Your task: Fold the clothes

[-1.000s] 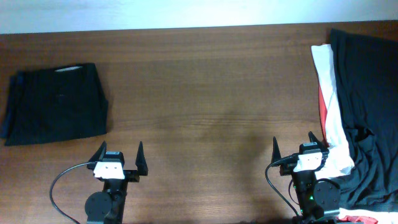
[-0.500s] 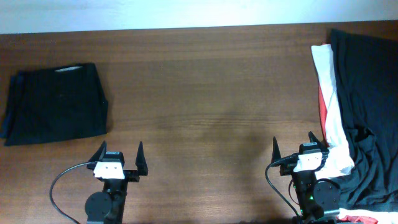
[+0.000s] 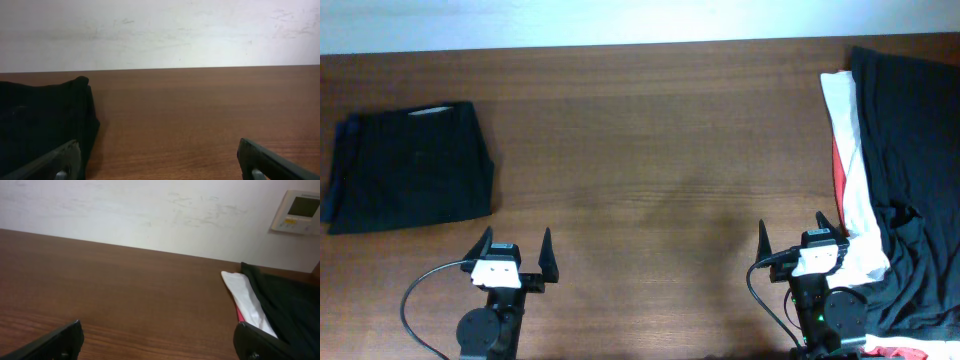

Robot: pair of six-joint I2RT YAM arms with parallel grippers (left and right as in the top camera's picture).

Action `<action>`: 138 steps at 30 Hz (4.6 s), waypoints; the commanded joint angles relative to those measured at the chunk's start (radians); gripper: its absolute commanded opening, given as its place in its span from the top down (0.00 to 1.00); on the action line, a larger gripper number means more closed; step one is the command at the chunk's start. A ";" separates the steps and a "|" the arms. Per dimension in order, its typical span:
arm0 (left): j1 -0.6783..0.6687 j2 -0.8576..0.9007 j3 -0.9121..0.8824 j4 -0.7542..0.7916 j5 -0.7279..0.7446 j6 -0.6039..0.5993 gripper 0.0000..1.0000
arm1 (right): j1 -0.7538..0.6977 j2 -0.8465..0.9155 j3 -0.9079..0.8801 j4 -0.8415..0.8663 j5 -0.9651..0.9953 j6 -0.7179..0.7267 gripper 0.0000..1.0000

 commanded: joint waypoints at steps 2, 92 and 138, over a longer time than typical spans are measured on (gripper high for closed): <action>-0.006 0.001 -0.002 -0.002 0.019 0.019 0.01 | -0.006 -0.007 0.006 -0.027 -0.002 0.024 0.01; -0.005 0.915 0.800 -0.562 0.050 0.018 0.01 | 0.174 1.612 1.912 -1.092 -0.070 0.120 0.01; 0.011 1.740 1.278 -0.772 0.344 -0.325 0.01 | -0.184 1.612 1.912 -1.394 -0.045 0.129 0.01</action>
